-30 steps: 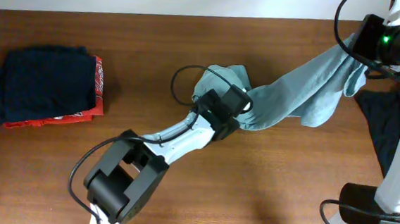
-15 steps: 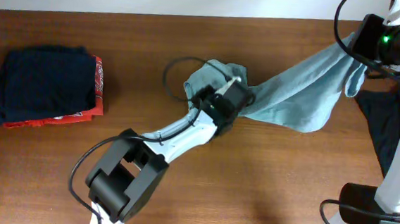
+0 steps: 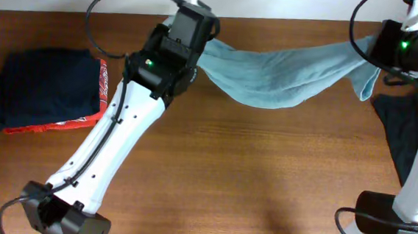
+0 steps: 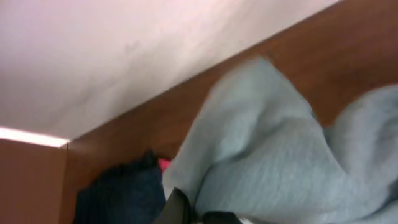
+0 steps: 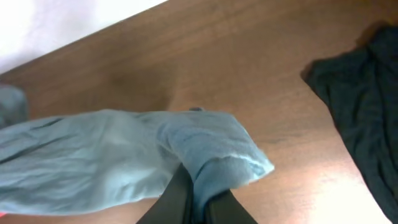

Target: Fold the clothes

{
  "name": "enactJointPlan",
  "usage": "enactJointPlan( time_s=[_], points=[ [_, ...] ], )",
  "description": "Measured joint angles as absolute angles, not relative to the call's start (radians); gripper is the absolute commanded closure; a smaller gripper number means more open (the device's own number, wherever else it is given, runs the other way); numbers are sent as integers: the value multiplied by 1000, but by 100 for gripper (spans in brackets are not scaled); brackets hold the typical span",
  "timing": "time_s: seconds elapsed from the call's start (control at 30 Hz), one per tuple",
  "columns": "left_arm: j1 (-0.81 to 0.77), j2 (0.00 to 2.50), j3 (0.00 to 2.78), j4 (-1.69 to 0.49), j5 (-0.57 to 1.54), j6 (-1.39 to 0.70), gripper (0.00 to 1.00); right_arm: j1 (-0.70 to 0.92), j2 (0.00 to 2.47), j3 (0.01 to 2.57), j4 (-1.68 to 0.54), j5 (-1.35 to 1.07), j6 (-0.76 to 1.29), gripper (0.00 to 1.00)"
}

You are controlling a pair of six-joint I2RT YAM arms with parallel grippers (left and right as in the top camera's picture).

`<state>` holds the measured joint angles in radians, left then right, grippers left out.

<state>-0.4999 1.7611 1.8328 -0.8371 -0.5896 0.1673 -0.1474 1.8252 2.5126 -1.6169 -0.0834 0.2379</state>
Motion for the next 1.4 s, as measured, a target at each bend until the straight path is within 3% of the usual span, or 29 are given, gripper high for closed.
enactJointPlan(
  time_s=[0.4,0.47,0.6,0.63,1.0,1.4],
  points=[
    [-413,1761,1833,-1151,-294,111,90,-213,1827,2513,-1668,-96,171,96],
    [-413,1761,1833,-1173,-272,110,76,-213,1827,2513,-1668,-96,167,96],
    [-413,1761,1833,-1217,-213,107,29,-213,1828,2513,-1669,-96,157,96],
    [-413,1761,1833,-1223,-204,108,27,-213,1828,2513,-1669,-96,156,96],
    [-413,1761,1819,-1234,-54,114,25,-213,1828,2513,-1669,-96,153,96],
    [-428,1761,1547,-1070,140,131,28,-213,1828,2513,-1668,-96,154,96]
  ],
)
